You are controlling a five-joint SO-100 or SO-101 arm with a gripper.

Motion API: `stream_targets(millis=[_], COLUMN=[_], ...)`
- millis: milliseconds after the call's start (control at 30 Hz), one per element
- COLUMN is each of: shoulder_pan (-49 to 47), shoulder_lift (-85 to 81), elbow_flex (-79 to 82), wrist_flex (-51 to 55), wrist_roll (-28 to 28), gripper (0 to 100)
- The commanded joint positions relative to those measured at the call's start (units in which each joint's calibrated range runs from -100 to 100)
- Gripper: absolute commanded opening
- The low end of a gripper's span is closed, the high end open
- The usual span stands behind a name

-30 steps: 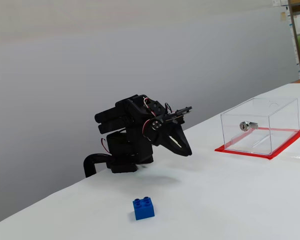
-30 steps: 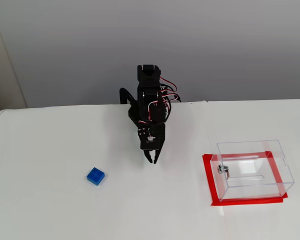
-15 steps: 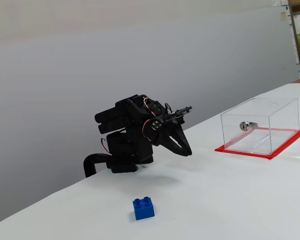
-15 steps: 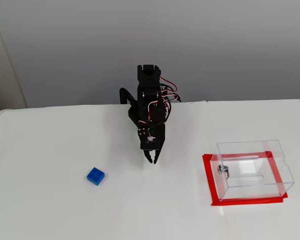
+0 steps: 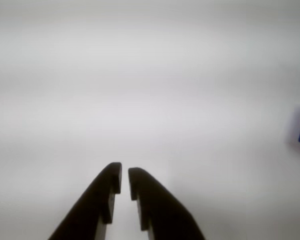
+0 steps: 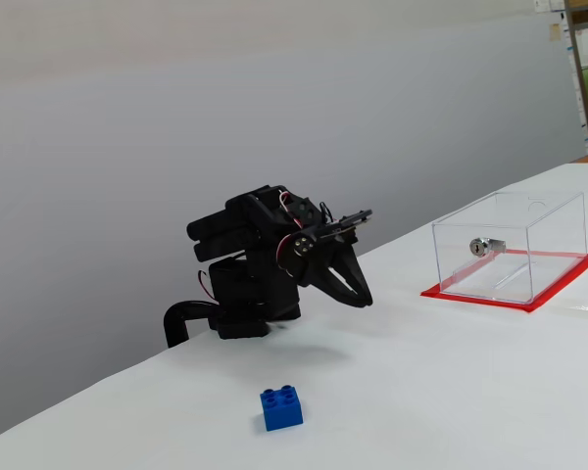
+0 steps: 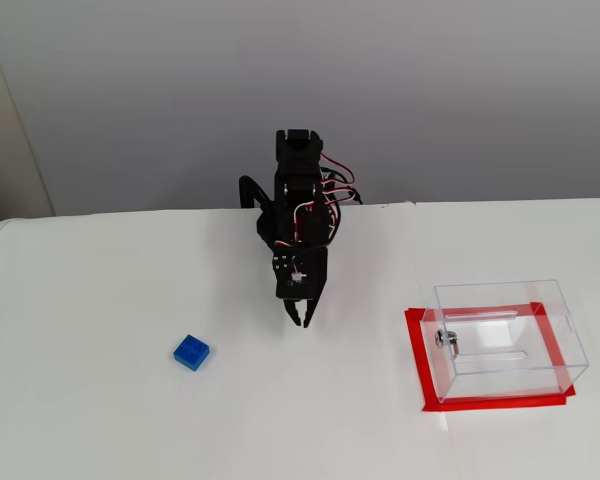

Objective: Pick the blue lego brick and place it into the transparent box

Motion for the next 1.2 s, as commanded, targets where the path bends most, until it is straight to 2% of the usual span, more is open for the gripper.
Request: stream_targets(millis=[0,467,800,1167], shoulder_pan=[4.44,15.23,15.53,19.15], shoulder_lift=[-0.59,-0.08,16.46,17.57], elbow_flex=[0.42,0.23,-9.8,-26.53], wrist_flex=[0.12,-4.05,-11.02,-4.4], wrist_roll=[-0.65,-0.65,-0.39,-0.6], gripper=[2,2,2,2])
